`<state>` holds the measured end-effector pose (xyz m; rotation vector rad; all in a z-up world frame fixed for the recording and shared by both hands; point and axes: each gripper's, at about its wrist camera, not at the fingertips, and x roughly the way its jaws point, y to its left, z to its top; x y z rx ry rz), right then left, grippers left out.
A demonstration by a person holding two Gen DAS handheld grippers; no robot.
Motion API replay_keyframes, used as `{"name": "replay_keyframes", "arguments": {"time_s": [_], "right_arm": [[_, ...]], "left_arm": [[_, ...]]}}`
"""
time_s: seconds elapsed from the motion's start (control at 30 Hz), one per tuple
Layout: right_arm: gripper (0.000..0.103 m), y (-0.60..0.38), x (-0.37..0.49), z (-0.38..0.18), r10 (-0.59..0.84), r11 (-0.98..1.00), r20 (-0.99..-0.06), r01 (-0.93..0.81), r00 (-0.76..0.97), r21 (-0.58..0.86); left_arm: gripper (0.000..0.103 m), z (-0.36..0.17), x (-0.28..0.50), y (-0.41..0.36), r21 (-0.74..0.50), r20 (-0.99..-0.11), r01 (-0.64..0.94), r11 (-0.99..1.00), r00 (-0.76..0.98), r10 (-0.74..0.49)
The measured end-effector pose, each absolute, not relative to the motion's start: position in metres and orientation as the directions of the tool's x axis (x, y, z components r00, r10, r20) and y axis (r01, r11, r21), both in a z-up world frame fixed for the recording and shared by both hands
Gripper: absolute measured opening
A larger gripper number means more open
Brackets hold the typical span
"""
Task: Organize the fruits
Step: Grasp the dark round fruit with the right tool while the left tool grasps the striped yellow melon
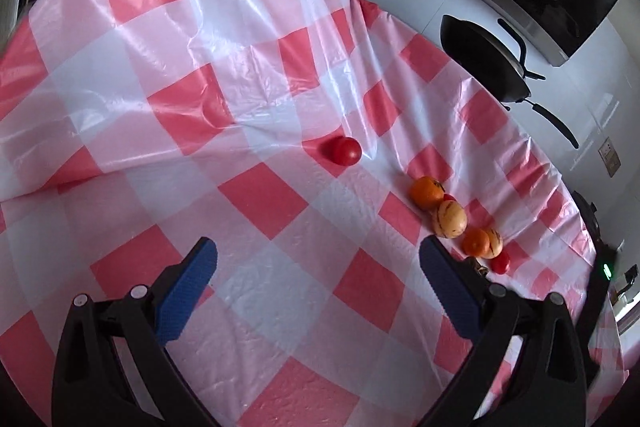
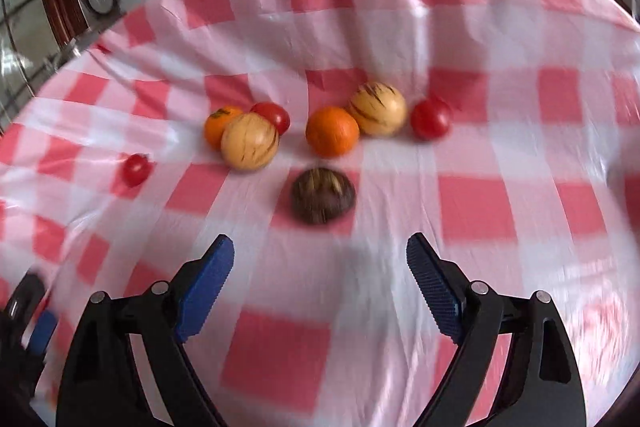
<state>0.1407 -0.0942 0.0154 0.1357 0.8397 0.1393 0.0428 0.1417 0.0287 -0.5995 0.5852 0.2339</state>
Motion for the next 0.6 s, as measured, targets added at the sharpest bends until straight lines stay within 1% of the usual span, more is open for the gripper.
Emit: {"name": "replay_keyframes", "arguments": {"time_s": [0.07, 0.13, 0.2, 0.3, 0.33, 0.47, 0.6], "right_arm": [[0.081, -0.087, 0.159, 0.012, 0.160, 0.986, -0.748, -0.066, 0.644, 0.154], [0.073, -0.083, 0.174, 0.006, 0.134, 0.990, -0.763, -0.055, 0.632, 0.129], [0.067, -0.078, 0.183, 0.002, 0.108, 0.994, -0.777, -0.060, 0.620, 0.090], [0.046, -0.070, 0.184, -0.001, 0.071, 0.996, -0.783, -0.079, 0.618, 0.028], [0.043, -0.070, 0.182, -0.001, 0.070, 0.996, -0.781, -0.085, 0.620, 0.022], [0.042, -0.075, 0.163, -0.002, 0.083, 0.995, -0.782, -0.096, 0.617, 0.029], [0.042, -0.106, 0.117, 0.007, 0.165, 0.986, -0.743, -0.098, 0.648, 0.134]], "left_arm": [[0.101, 0.028, 0.043, 0.140, -0.461, -0.584, -0.366, 0.809, 0.811, 0.034], [0.101, 0.028, 0.043, 0.138, -0.459, -0.585, -0.358, 0.813, 0.810, 0.027], [0.101, 0.028, 0.043, 0.135, -0.454, -0.585, -0.349, 0.820, 0.811, 0.021], [0.101, 0.028, 0.044, 0.131, -0.440, -0.582, -0.338, 0.832, 0.813, 0.022], [0.101, 0.028, 0.044, 0.130, -0.435, -0.584, -0.336, 0.836, 0.812, 0.023], [0.101, 0.028, 0.044, 0.125, -0.415, -0.583, -0.321, 0.851, 0.812, 0.023], [0.101, 0.029, 0.045, 0.122, -0.415, -0.575, -0.302, 0.858, 0.818, 0.010]]}}
